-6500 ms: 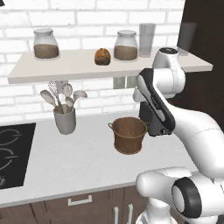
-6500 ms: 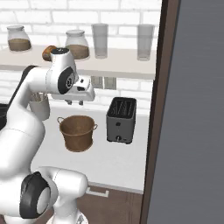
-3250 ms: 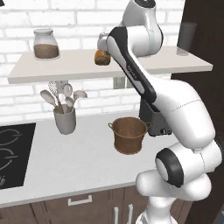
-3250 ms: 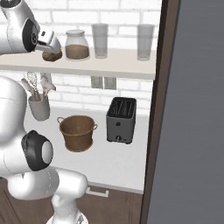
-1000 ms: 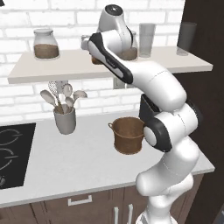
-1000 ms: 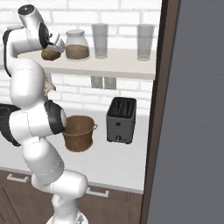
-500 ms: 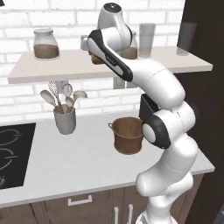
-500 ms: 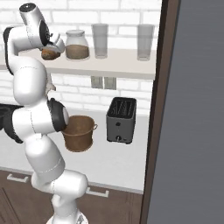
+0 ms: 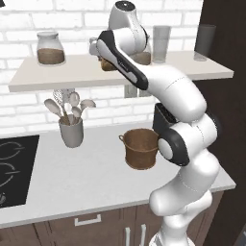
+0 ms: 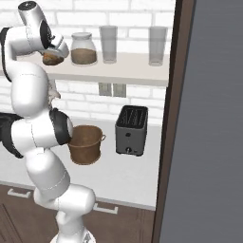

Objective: Open the cabinet, pick up the bread from the cabinet and place it in the basket. Then move the basket to the dining counter.

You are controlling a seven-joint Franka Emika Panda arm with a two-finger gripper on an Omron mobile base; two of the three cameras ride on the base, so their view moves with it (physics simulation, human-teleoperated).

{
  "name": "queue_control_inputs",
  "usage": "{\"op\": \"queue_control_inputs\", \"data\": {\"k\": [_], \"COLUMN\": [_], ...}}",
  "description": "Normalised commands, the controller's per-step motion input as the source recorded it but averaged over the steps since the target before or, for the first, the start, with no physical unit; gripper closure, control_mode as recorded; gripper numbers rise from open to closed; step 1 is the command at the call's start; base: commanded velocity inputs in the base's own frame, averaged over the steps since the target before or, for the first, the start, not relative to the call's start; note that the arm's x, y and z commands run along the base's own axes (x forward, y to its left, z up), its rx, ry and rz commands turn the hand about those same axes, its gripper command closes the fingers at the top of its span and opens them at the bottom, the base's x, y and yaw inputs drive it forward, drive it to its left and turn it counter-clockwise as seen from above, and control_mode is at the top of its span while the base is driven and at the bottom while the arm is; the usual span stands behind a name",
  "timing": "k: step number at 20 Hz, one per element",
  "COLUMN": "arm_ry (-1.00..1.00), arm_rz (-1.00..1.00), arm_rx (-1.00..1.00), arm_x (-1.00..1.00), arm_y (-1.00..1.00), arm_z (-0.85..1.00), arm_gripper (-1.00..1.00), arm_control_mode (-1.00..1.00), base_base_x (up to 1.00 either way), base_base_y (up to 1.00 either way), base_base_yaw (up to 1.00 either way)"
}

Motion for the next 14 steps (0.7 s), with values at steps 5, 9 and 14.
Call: {"op": "queue_control_inputs", "data": {"k": [5,9,14], "arm_ry": [-0.02,-0.11,-0.04], "arm_rz": [0.00,0.00,0.01], "arm_rx": [0.12,0.08,0.08], "arm_x": [-1.00,-1.00,-1.00], "arm_y": [-0.29,-0.65,-0.88], "arm_z": [-0.05,-0.03,0.00], "arm_gripper": [1.00,1.00,1.00], "arm_control_mode": [-1.00,-1.00,-1.00], "base_base_x": [0.00,0.00,0.00], "base_base_y": [0.00,0.00,0.00], "base_base_yaw": [0.00,0.00,0.00]}}
